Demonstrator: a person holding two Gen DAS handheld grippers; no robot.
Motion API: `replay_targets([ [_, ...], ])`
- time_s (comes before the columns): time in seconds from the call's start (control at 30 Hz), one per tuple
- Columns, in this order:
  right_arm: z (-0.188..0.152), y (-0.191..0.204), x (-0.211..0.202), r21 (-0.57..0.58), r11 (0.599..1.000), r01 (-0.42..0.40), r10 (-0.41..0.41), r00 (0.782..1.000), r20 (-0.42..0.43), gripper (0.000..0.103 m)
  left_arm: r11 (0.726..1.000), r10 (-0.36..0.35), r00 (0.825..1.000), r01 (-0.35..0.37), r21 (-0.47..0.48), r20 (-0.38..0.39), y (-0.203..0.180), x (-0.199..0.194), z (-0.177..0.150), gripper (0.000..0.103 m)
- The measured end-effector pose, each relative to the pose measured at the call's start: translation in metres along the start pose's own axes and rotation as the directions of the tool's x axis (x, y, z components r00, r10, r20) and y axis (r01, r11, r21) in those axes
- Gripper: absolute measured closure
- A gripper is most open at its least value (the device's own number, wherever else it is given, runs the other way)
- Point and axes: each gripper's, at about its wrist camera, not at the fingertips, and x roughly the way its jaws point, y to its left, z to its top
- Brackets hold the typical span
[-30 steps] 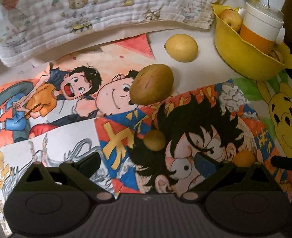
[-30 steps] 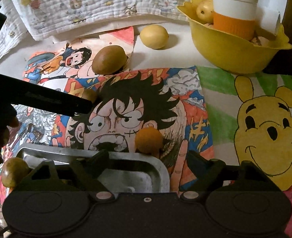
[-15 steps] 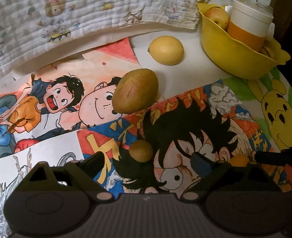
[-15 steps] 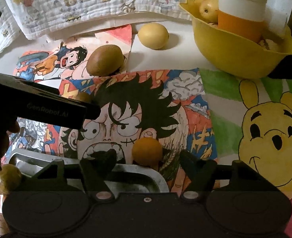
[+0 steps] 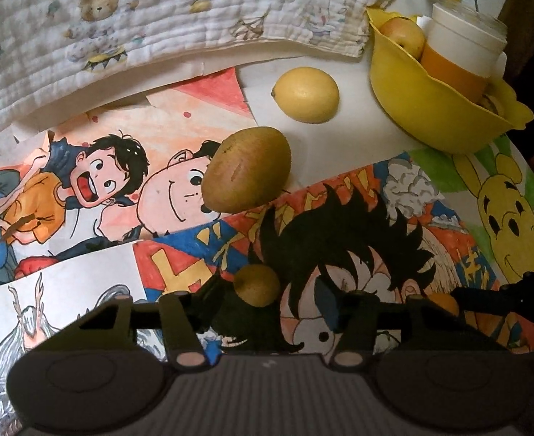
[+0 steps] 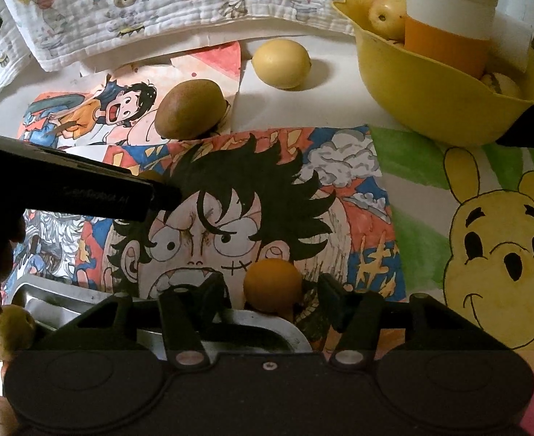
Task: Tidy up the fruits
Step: 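Grasp a small brown kiwi with the left tool while the right tool grasps a small orange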
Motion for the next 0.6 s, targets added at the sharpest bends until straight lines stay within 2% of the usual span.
replay_targets([
  [0.23,0.0002,0.0029,0.0021,-0.005,1.000,0.007,-0.007,1.000,-0.003,0.053,1.000,-0.001,1.000,0.001,-0.003,-0.005,0.0017,0.0031,0.0004,0.061],
  [0.47,-0.0006,0.0041,0.0028,-0.014,1.000,0.028,-0.028,1.000,0.002,0.062,0.999,-0.026,1.000,0.026,-0.032,-0.012,0.0073,0.0043,0.0009,0.071],
  [0.6,-0.0008,0.0031,0.0033,-0.009,0.999,0.036,-0.036,0.999,0.008,0.065,0.999,-0.037,0.999,0.036,-0.037,-0.015,0.0082,0.0036,0.0006,0.072],
])
